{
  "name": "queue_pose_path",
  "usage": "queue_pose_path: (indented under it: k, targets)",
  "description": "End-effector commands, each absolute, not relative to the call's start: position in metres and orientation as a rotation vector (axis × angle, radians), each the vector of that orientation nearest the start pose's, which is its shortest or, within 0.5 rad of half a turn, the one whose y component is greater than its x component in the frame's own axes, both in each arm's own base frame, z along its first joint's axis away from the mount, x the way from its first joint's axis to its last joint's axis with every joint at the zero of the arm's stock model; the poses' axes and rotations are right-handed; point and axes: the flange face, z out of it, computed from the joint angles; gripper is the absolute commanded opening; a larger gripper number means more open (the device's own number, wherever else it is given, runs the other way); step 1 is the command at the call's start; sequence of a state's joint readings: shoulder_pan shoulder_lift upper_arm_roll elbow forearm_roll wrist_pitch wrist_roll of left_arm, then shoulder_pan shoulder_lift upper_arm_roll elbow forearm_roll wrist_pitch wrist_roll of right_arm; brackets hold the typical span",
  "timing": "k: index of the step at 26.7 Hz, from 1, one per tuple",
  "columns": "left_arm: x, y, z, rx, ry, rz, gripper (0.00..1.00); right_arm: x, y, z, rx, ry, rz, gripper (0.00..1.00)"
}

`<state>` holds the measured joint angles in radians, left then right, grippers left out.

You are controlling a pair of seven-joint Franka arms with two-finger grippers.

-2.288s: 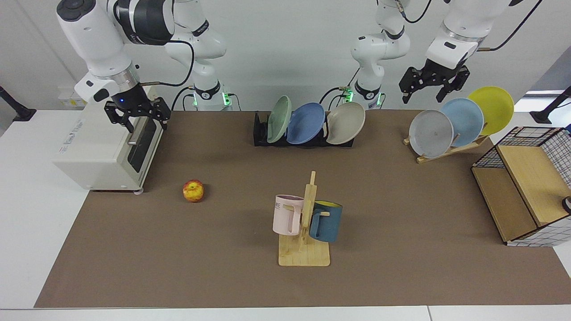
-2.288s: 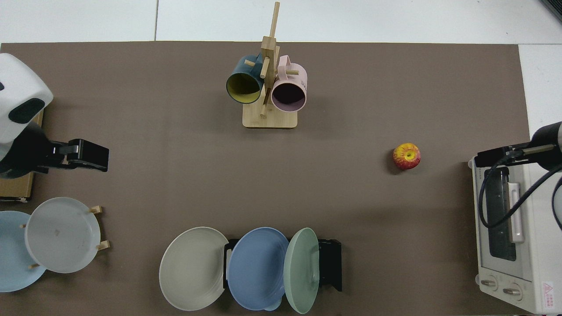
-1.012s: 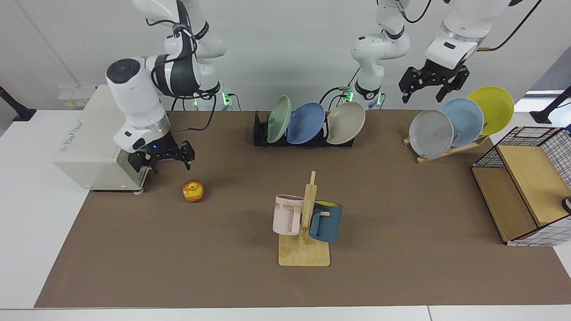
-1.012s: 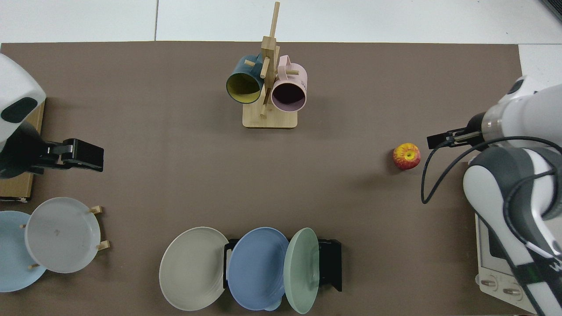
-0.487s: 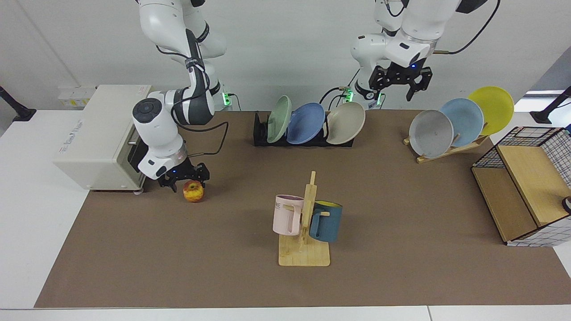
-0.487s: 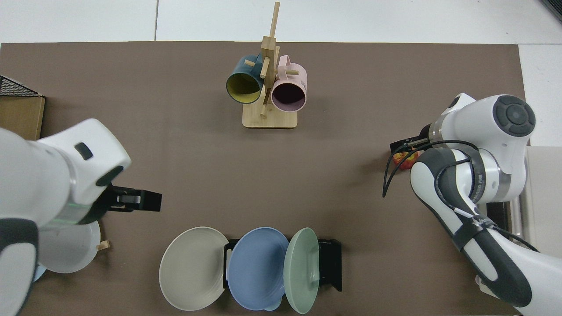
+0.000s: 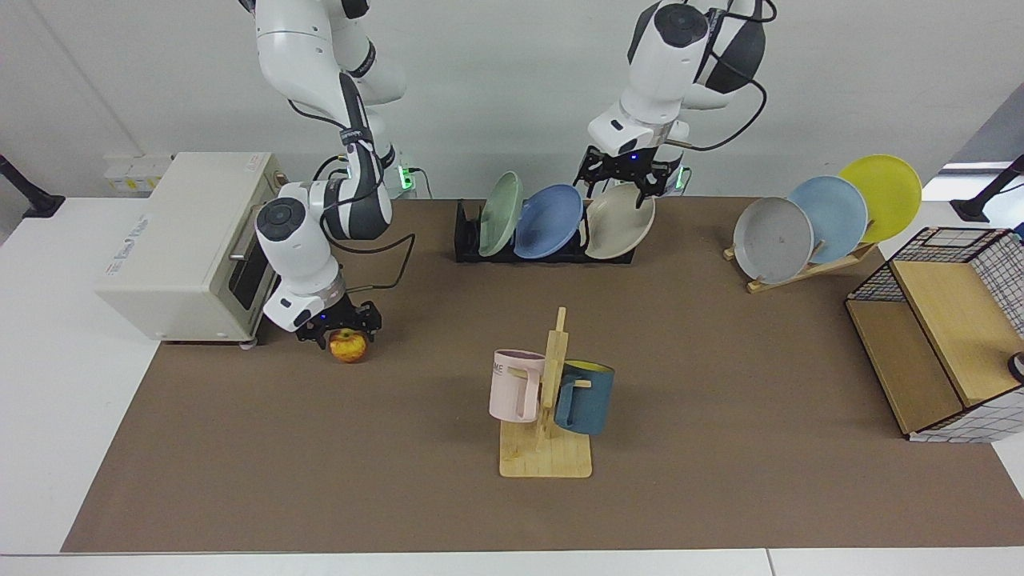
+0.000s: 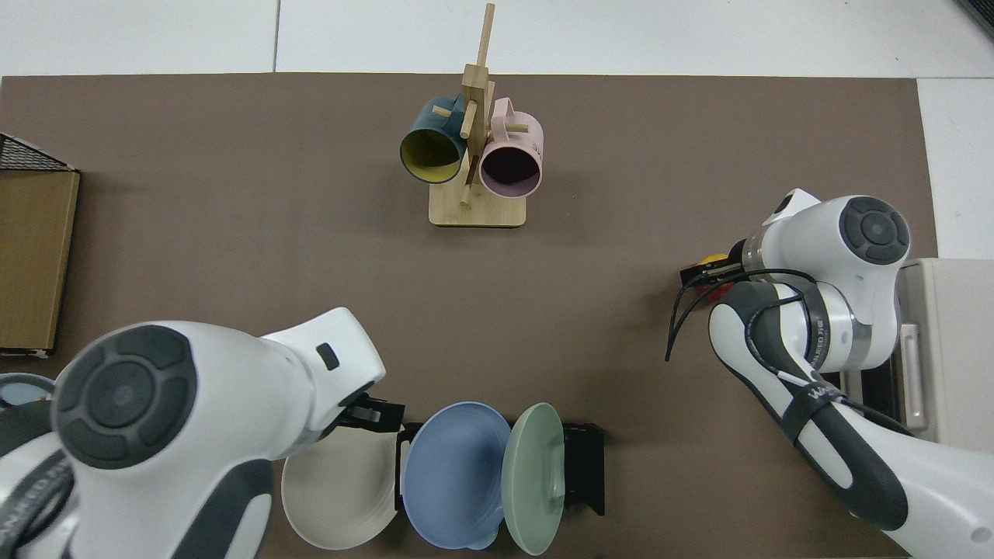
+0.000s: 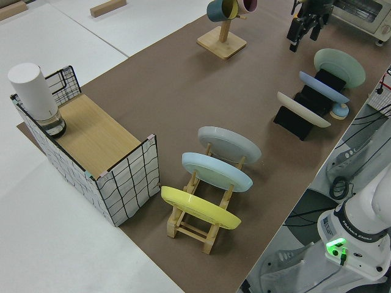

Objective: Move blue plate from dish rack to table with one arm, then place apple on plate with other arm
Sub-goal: 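Grasp the blue plate in the rack with the left gripper and lift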

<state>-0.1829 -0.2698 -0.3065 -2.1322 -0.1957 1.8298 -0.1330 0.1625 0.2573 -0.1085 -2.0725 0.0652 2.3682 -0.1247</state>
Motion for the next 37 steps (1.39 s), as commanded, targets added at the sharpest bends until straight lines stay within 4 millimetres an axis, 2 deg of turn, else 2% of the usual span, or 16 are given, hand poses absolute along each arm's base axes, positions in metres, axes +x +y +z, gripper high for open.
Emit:
queue_pose_path:
  k: [1,4,7,9,15,20,22,25,27,28,30,32,33,37]
  targets:
    - [0.372,-0.261,0.477,-3.217,0.511,0.111,1.00,0.587,0.029,0.299,-3.111,-0.186,-0.074,1.00]
    - [0.357,-0.278,0.457,-3.217,0.561,0.153,1.00,0.589,0.029,0.297,-3.112,-0.188,-0.100,1.00]
    - [0.348,-0.293,0.423,-3.198,0.577,0.255,1.00,0.591,0.029,0.294,-3.114,-0.174,-0.108,1.00]
    - [0.342,-0.297,0.412,-3.187,0.585,0.261,1.00,0.591,0.032,0.294,-3.114,-0.174,-0.107,1.00]
    - [0.340,-0.294,0.403,-3.185,0.572,0.266,0.99,0.594,0.038,0.295,-3.112,-0.186,-0.117,1.00]
    - [0.336,-0.290,0.392,-3.174,0.560,0.296,0.98,0.597,0.036,0.297,-3.113,-0.184,-0.141,0.95]
    - [0.336,-0.290,0.392,-3.174,0.555,0.301,0.88,0.598,0.036,0.297,-3.113,-0.184,-0.155,0.93]
    - [0.336,-0.290,0.392,-3.183,0.469,0.302,0.50,0.601,0.036,0.298,-3.113,-0.186,-0.167,0.90]
    - [0.336,-0.290,0.393,-3.185,0.426,0.309,0.30,0.601,0.037,0.298,-3.113,-0.194,-0.167,0.78]
    - [0.335,-0.289,0.392,-3.182,0.413,0.318,0.20,0.600,0.038,0.298,-3.112,-0.201,-0.167,0.69]
    - [0.334,-0.289,0.392,-3.178,0.414,0.329,0.01,0.601,0.037,0.298,-3.113,-0.210,-0.167,0.42]
    - [0.333,-0.289,0.390,-3.173,0.414,0.342,0.00,0.601,0.037,0.299,-3.113,-0.213,-0.167,0.11]
    - [0.334,-0.288,0.391,-3.172,0.410,0.349,0.00,0.601,0.037,0.299,-3.113,-0.215,-0.167,0.00]
    - [0.337,-0.284,0.395,-3.177,0.393,0.341,0.00,0.605,0.039,0.305,-3.112,-0.227,-0.182,0.00]
